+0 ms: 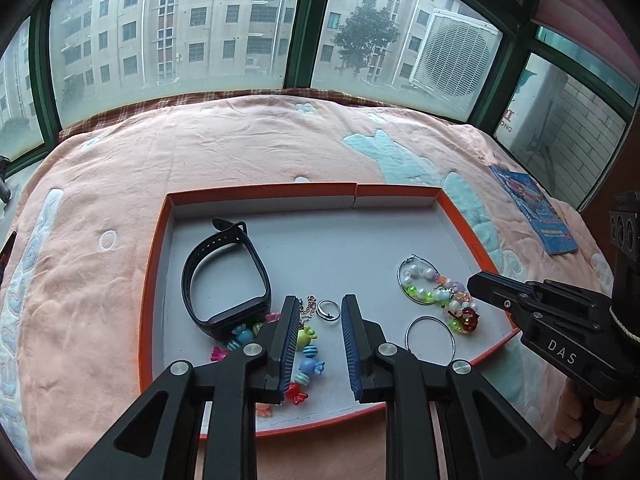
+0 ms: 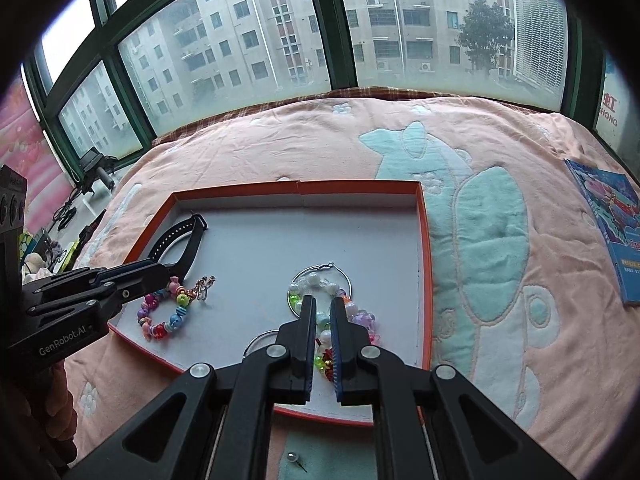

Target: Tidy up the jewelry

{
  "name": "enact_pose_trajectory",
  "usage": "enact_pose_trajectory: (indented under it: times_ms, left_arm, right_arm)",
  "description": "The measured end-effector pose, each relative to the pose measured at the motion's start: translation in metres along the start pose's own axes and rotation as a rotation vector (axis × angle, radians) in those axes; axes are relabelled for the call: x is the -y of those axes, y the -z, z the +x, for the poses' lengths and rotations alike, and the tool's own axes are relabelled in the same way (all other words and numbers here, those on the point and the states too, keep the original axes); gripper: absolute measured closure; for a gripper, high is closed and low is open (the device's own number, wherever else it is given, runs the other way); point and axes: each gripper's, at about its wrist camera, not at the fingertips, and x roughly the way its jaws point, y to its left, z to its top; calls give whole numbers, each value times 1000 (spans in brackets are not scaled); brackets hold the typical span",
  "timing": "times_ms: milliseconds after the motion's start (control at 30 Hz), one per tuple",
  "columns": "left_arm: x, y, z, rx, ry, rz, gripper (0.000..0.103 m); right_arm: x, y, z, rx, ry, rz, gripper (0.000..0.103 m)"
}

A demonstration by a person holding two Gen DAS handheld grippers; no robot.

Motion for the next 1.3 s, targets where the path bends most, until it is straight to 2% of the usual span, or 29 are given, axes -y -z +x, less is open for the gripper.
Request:
enact_pose_trajectory:
  times_ms: [33, 67, 333, 500, 567, 700, 1000, 1300]
  left_arm:
    - [1, 1, 0, 1, -4, 4, 66]
    - [2, 1, 0, 3, -7, 10, 64]
    - [14, 8, -16, 16, -3, 47, 64]
    - [20, 21, -34, 27, 7, 48, 64]
    - [21, 28, -40, 24, 12, 45, 64]
    - [24, 40, -49, 18, 19, 42, 64]
    - [25, 55, -49, -9, 25, 42, 64]
    - [20, 56, -47, -14, 31, 32, 64]
  right_arm:
    - [0, 0, 0, -1, 2, 0, 94]
    - [0, 1, -1, 0, 4, -1, 93]
    - [-3, 8, -20, 10, -5, -43, 91]
    - [-8, 25, -39, 14, 0, -78, 75]
    - [-9, 35, -43, 7, 7, -82, 73]
    - [-6, 52, -40, -41, -3, -58, 73]
    - [-10, 76, -29, -118, -95, 22, 73]
    - [-9, 76, -20, -129, -82, 83, 73]
